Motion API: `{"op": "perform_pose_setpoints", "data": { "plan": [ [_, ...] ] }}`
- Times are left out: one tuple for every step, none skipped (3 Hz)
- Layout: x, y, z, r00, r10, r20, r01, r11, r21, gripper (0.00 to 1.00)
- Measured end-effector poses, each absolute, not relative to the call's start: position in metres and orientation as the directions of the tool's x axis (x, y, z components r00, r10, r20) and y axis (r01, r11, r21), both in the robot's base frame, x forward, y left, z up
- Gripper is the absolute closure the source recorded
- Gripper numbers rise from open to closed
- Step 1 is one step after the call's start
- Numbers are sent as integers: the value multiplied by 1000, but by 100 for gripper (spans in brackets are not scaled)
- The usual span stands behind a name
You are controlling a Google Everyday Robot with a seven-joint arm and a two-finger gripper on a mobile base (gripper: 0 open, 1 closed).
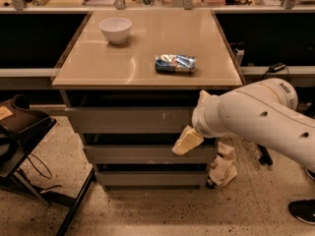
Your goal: Open top drawer
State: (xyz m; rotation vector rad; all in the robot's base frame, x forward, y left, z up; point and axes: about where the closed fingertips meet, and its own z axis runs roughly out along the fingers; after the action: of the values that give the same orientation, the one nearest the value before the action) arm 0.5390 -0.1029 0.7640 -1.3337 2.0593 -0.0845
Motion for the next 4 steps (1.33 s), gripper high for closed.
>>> {"op": "perform_pose_setpoints", "data": {
  "plan": [
    [548, -90, 715, -263, -821, -508, -805, 476, -353, 0],
    [562, -78, 721, -242, -805, -542, -782, 492, -383, 0],
    [562, -78, 721, -243, -805, -542, -781, 493, -382, 0],
    [573, -77, 680, -265, -799, -540, -758, 519, -395, 0]
  ]
}}
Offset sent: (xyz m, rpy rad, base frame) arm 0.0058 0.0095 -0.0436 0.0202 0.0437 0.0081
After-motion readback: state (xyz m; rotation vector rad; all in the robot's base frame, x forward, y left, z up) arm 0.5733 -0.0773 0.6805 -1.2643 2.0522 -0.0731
